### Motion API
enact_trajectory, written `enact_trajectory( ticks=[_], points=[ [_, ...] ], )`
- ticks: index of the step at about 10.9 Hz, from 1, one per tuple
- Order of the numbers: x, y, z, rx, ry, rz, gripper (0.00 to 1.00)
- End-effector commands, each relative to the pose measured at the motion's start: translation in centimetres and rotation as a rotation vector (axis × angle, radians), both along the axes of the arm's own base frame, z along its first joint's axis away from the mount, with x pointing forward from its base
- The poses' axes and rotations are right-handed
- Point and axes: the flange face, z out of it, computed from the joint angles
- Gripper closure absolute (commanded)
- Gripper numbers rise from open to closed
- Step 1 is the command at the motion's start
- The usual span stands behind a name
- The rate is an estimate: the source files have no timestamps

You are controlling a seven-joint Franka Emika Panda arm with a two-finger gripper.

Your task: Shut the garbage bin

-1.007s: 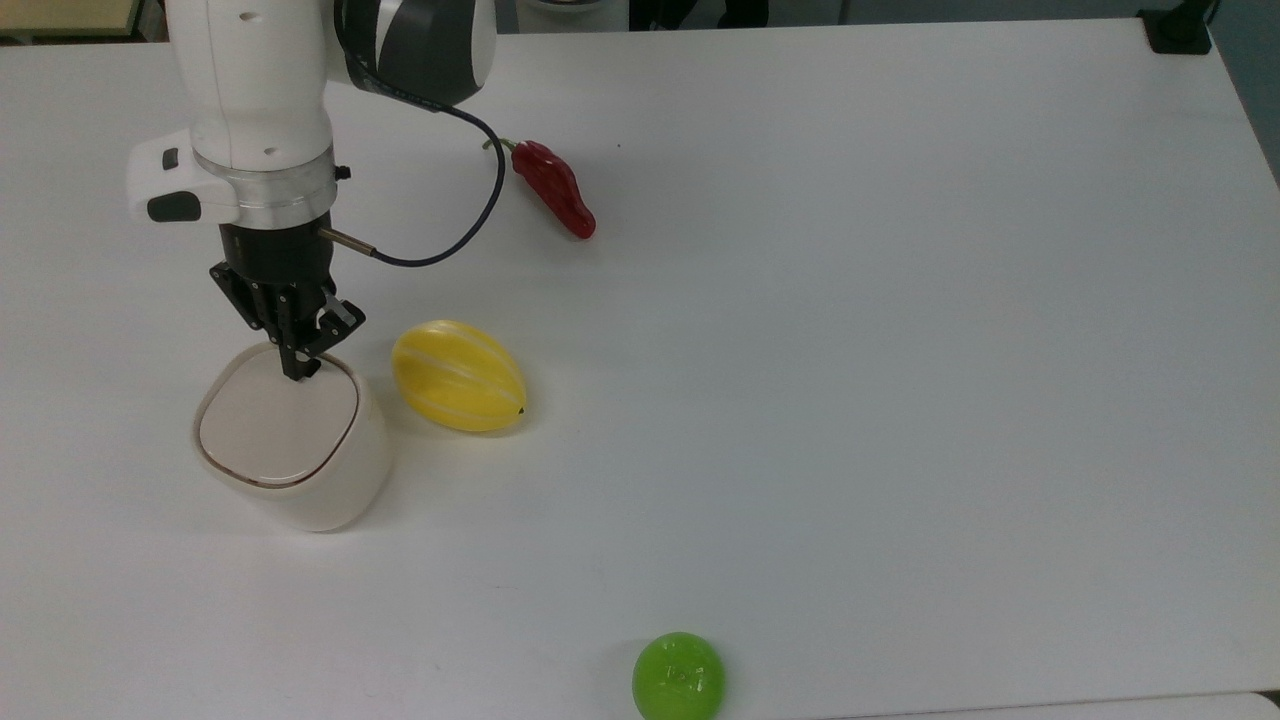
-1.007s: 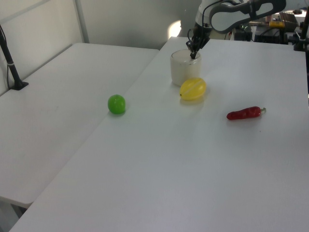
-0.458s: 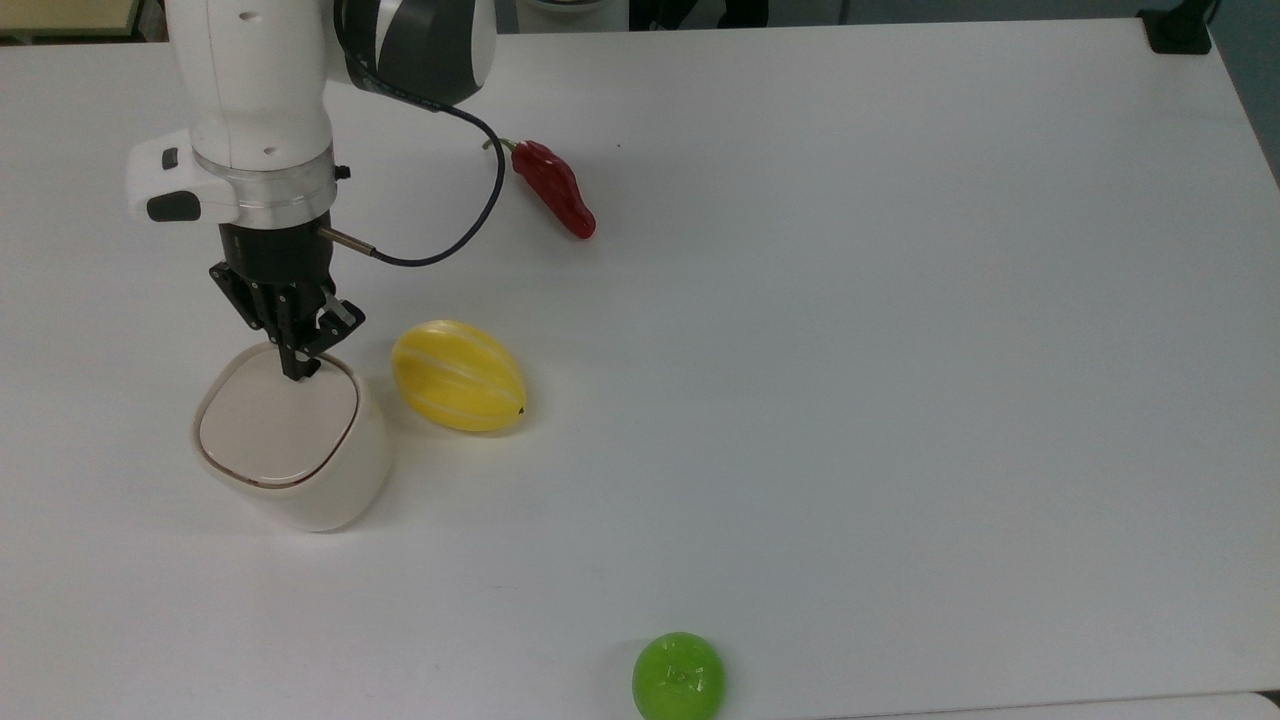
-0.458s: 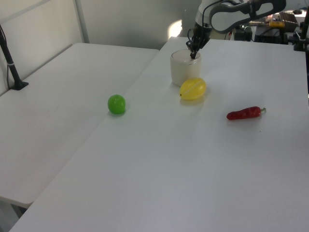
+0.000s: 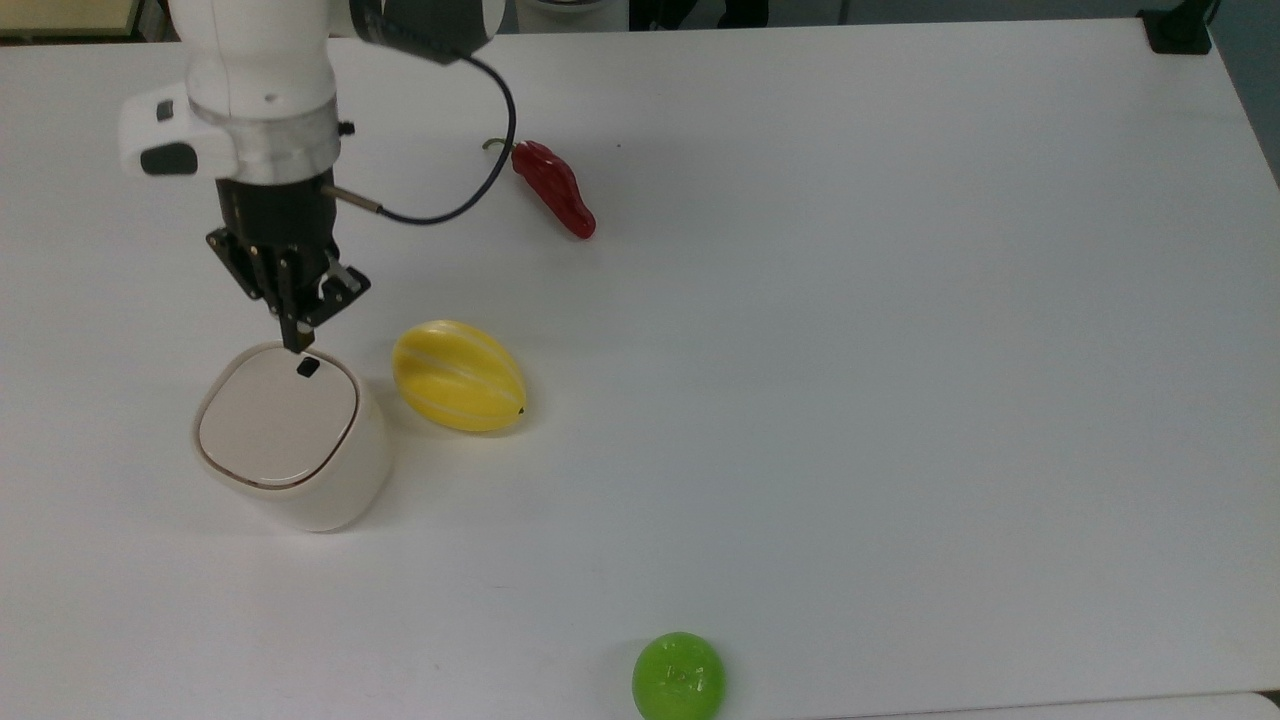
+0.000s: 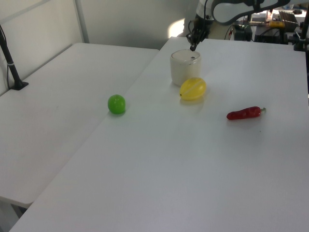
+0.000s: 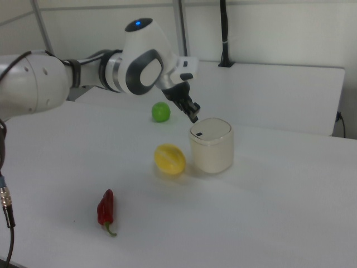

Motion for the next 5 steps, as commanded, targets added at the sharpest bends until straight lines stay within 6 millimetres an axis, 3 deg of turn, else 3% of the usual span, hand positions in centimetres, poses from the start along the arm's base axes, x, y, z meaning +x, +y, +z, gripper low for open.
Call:
enact_trajectory(
  ticks=[1, 5],
  points=[
    [-3.0, 5.4, 4.7, -0.001, 0.069, 0.06, 1.0],
    [-9.1, 13.2, 9.2, -0.016, 0.306, 0.244, 1.0]
  ],
)
